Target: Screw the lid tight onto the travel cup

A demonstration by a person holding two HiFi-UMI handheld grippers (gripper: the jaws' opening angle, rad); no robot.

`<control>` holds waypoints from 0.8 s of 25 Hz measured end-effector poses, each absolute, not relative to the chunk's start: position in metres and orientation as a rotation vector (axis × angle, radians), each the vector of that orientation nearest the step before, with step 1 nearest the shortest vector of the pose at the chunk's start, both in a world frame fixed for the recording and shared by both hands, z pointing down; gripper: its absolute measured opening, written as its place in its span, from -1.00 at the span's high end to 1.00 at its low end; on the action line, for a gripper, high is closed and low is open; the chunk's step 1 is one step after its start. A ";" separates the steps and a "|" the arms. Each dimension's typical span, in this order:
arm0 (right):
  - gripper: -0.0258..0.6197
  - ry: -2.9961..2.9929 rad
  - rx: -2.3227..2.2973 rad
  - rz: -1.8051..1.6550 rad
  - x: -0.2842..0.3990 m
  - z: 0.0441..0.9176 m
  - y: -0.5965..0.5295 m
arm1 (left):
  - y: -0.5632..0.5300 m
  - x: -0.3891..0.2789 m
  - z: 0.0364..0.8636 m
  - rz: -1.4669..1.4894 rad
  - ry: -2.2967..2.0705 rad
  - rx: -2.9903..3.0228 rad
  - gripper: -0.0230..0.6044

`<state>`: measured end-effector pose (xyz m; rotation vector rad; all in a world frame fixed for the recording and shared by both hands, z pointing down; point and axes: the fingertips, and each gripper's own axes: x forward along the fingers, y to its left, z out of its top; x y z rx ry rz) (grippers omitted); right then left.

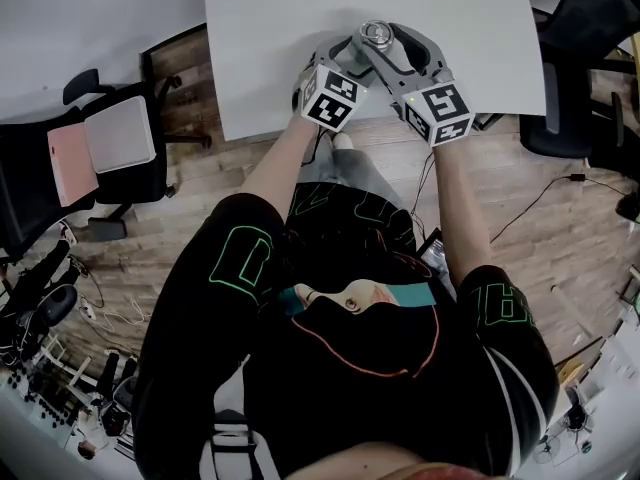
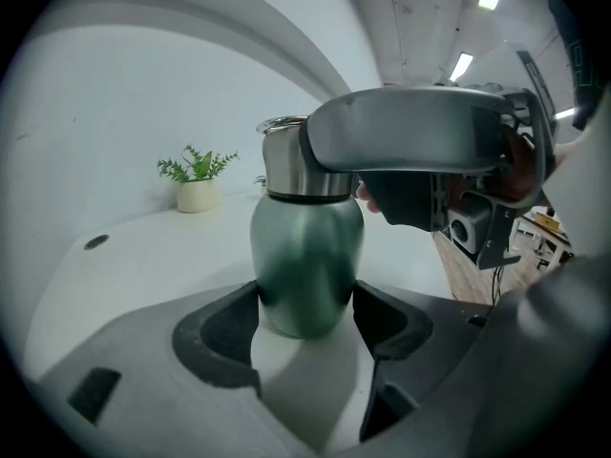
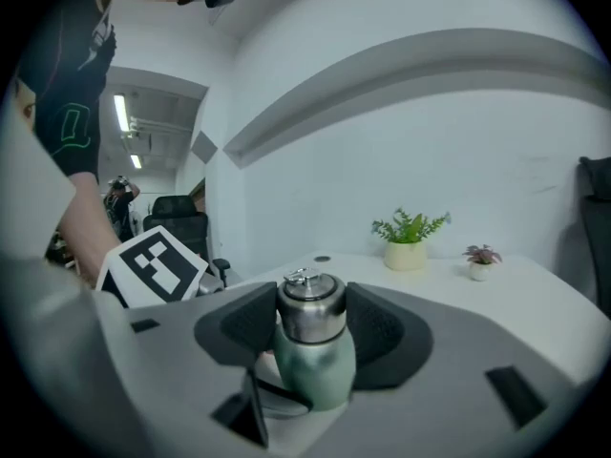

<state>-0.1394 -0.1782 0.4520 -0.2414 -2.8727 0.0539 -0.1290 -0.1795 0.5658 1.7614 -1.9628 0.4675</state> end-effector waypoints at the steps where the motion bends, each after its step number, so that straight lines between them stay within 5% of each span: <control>1: 0.20 -2.877 -0.194 0.057 -0.139 0.452 -0.179 | -0.180 -0.129 0.566 0.469 -1.962 1.762 -0.08; 20: 0.21 -2.887 0.235 0.100 -0.138 0.454 -0.181 | -0.181 -0.130 0.566 0.493 -1.974 1.763 -0.09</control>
